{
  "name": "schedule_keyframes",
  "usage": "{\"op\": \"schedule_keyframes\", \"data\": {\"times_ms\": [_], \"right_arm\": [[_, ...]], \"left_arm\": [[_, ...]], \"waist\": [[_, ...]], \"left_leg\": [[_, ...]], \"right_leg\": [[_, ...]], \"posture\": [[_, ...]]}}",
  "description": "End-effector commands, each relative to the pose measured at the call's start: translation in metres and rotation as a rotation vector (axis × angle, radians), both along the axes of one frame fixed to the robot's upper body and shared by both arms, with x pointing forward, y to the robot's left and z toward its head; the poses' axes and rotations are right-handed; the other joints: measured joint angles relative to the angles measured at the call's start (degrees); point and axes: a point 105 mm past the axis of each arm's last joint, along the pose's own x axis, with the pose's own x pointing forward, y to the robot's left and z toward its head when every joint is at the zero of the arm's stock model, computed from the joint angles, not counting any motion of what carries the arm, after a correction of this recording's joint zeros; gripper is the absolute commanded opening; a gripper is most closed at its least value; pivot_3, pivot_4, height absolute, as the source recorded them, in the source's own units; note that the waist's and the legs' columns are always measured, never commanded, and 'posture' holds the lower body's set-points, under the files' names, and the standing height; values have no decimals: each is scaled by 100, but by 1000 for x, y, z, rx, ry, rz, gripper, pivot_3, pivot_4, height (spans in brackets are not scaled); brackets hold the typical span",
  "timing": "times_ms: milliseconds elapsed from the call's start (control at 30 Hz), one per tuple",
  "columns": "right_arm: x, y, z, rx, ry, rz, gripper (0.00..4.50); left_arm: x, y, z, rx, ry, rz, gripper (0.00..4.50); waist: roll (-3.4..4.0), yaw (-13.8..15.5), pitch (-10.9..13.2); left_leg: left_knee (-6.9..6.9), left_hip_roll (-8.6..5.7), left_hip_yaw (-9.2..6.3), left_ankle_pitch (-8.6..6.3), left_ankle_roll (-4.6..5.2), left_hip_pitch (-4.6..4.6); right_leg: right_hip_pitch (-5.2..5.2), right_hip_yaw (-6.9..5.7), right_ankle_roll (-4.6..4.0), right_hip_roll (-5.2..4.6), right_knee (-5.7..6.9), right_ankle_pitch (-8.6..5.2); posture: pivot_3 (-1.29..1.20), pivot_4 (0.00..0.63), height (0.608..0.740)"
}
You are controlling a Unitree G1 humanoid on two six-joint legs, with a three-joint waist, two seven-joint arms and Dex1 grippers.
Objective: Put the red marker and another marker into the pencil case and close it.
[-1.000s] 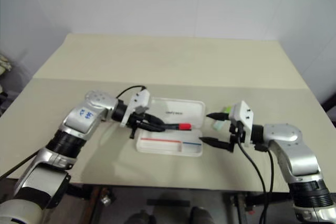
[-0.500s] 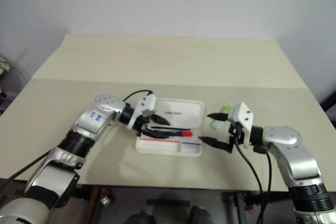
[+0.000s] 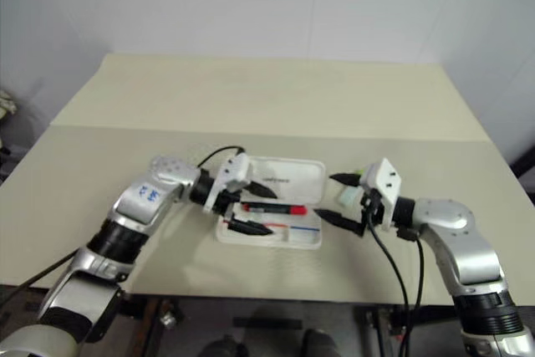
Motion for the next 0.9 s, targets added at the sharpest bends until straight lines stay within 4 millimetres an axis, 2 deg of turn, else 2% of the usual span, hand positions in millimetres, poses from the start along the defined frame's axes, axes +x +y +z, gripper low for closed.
{"op": "schedule_keyframes", "data": {"times_ms": [33,233,300,433,533,733,900], "right_arm": [[3,-4,14,23,-70,-68,4500],[14,-20,6,29,-79,-277,4500],[18,-22,-2,22,-70,-335,4500],[30,-28,-12,31,-43,-466,4500],[39,-22,-20,75,-11,-575,4500],[53,-20,-38,106,49,-766,4500],[59,-27,-39,129,46,-885,4500]], "left_arm": [[-18,2,19,-101,-39,-10,4481],[-40,27,38,-300,-12,71,4481],[-41,42,38,-311,-24,120,4481],[-44,62,43,-350,-45,165,4481],[-45,81,45,-337,-82,195,4481],[-54,98,58,-387,-115,165,4481],[-57,111,61,-396,-97,169,4481]], "waist": [[0,-9,0],[0,-12,0],[0,-14,0],[2,-18,1],[2,-38,1],[3,-51,2],[4,-67,2]], "left_leg": [[0,1,0,0,0,0],[-1,22,-1,0,0,3],[-1,20,-1,0,1,6],[-2,19,-1,0,1,16],[-2,20,-2,1,0,19],[-11,22,-3,2,-3,19],[-20,13,-3,9,-16,15]], "right_leg": [[0,1,0,0,0,0],[0,3,0,-6,4,0],[1,4,-1,-9,2,0],[4,4,-4,-10,-3,-2],[5,4,-6,-11,-2,-1],[1,2,-15,-14,-2,-4],[2,1,-16,-25,1,-5]], "posture": [[0,150,740],[0,150,740],[0,150,740],[0,150,740],[0,150,740],[0,150,740],[0,150,740]]}}
